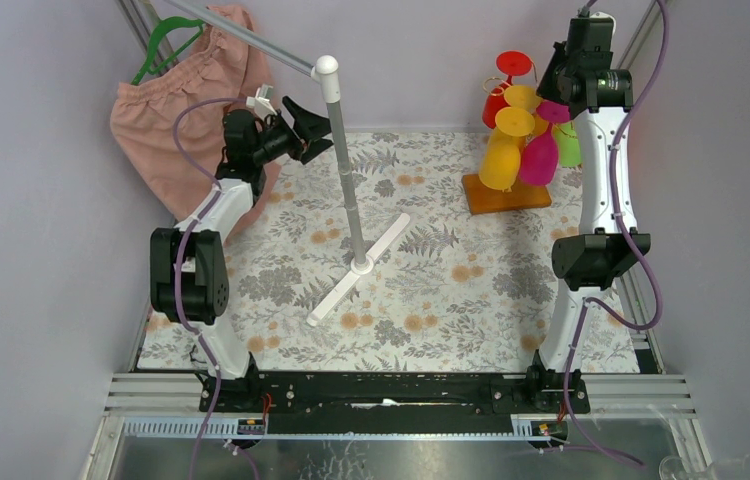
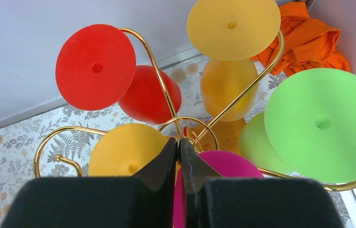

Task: Take the wine glass off the wine glass rack
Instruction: Move the wine rack to the center of the board.

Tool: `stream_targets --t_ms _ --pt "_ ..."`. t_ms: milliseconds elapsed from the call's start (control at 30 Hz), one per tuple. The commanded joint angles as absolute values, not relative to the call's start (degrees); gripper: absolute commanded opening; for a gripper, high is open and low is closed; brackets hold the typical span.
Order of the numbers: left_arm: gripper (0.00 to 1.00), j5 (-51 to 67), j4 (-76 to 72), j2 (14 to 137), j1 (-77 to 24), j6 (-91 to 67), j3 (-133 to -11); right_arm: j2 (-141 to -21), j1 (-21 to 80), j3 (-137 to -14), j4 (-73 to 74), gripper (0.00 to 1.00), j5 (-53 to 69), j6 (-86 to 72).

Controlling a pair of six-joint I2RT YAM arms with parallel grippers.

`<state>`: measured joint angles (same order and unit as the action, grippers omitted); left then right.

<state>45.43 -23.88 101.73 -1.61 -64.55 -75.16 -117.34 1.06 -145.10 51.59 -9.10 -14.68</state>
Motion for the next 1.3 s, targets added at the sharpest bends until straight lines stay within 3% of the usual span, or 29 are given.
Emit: stream_targets --t_ms 0,1267 --pt "0.89 44.96 -24.46 103.32 -2.19 -63.45 -76.78 -114.70 0.79 -150.47 41.02 0.00 -6.89 -16.61" --pt "0.89 45.35 -25.05 105.33 -2.64 -63.55 -77.21 -116.19 5.78 -151.58 37.98 0.00 1.66 -23.09"
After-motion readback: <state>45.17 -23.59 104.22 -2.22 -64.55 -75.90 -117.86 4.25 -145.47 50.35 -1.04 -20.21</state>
